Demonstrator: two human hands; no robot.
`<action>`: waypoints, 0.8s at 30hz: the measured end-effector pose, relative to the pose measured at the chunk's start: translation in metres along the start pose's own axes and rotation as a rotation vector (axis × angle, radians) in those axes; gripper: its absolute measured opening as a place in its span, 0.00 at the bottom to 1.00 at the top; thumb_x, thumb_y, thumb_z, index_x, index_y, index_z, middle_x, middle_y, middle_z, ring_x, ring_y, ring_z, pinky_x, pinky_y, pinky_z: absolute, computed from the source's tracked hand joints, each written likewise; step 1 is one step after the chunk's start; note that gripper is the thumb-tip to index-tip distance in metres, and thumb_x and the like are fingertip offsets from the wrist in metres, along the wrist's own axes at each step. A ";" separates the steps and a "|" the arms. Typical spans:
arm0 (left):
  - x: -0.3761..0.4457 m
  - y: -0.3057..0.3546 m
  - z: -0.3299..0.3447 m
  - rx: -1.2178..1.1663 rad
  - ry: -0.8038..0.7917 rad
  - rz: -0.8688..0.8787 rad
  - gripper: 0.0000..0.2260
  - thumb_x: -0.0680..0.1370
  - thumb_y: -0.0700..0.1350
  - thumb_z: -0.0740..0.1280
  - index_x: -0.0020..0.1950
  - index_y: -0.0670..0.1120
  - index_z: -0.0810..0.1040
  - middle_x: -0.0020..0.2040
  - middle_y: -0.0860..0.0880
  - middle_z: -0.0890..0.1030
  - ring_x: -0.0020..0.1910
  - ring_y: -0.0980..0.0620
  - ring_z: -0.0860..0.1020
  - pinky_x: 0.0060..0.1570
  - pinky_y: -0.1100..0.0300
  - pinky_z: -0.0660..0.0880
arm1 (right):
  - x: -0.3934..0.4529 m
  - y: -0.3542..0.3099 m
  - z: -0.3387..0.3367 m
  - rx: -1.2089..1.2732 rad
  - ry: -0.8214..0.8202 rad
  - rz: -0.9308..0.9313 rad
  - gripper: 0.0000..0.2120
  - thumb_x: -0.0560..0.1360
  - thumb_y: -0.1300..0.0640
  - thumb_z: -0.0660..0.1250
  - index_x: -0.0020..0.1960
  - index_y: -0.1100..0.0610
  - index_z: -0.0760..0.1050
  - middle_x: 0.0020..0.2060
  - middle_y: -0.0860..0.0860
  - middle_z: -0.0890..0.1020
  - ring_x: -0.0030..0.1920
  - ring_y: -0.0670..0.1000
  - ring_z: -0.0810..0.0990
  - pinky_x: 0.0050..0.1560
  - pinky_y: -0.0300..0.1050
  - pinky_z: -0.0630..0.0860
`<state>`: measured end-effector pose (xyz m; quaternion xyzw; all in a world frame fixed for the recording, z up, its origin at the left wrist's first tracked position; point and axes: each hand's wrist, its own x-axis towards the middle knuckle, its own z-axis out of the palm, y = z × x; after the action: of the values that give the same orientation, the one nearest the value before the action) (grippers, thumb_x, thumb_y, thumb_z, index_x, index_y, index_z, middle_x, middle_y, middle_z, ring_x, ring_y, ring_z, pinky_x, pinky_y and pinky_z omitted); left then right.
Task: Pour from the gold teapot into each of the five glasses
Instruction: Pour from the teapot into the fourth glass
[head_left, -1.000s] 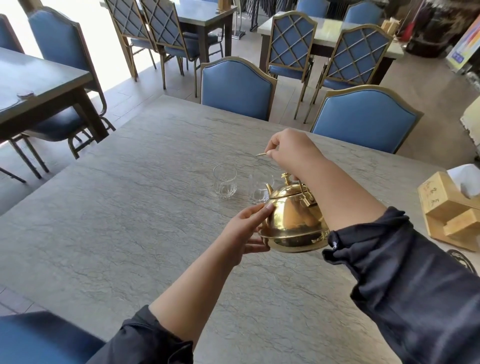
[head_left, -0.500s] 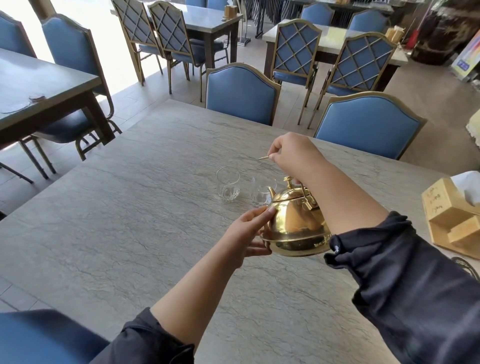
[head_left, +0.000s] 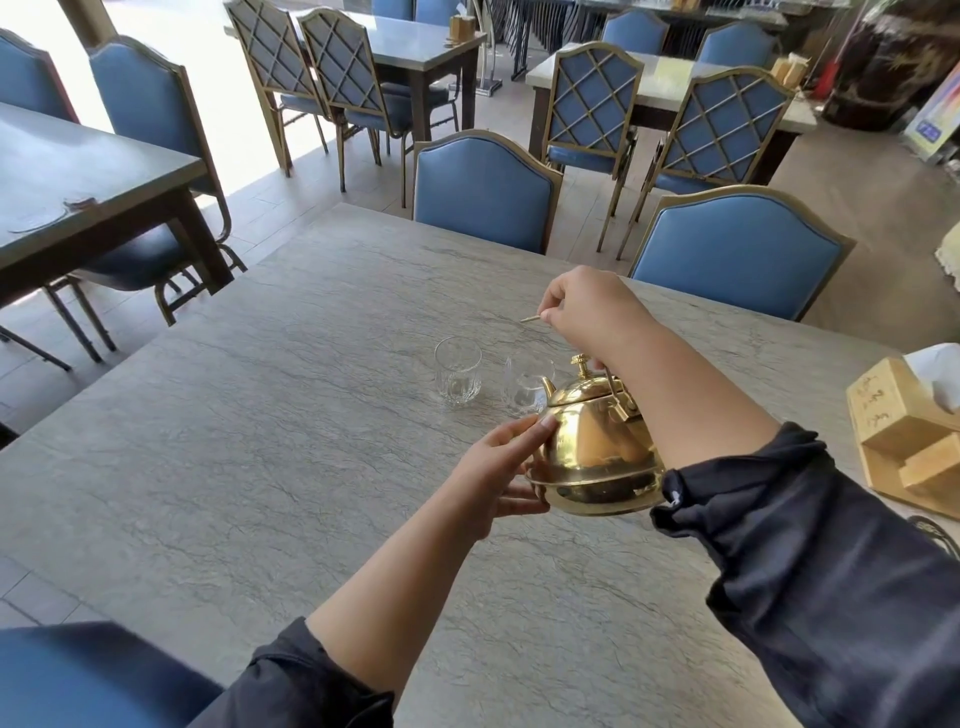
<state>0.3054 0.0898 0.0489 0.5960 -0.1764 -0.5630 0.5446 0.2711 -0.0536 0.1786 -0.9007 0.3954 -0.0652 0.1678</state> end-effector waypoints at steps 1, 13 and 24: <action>0.000 0.000 0.000 -0.001 0.000 -0.001 0.27 0.74 0.61 0.71 0.70 0.53 0.76 0.55 0.42 0.83 0.43 0.44 0.86 0.49 0.50 0.84 | 0.000 0.000 0.000 -0.001 0.002 -0.001 0.09 0.80 0.60 0.64 0.55 0.57 0.81 0.42 0.53 0.78 0.39 0.54 0.78 0.44 0.49 0.81; 0.007 -0.003 -0.005 0.006 0.014 0.017 0.32 0.69 0.63 0.74 0.71 0.54 0.76 0.57 0.43 0.82 0.43 0.44 0.87 0.47 0.51 0.84 | -0.006 0.004 0.004 0.044 0.068 -0.016 0.08 0.79 0.59 0.65 0.53 0.58 0.82 0.42 0.53 0.79 0.39 0.53 0.77 0.36 0.46 0.77; 0.002 -0.007 -0.009 -0.003 0.040 0.010 0.28 0.73 0.54 0.75 0.72 0.56 0.74 0.55 0.47 0.83 0.46 0.48 0.85 0.38 0.60 0.83 | -0.034 0.029 0.029 0.139 0.247 -0.017 0.06 0.80 0.57 0.64 0.52 0.55 0.80 0.29 0.46 0.70 0.26 0.42 0.64 0.26 0.38 0.59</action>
<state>0.3105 0.0946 0.0397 0.6052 -0.1677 -0.5487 0.5519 0.2351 -0.0392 0.1420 -0.8753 0.3999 -0.2042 0.1796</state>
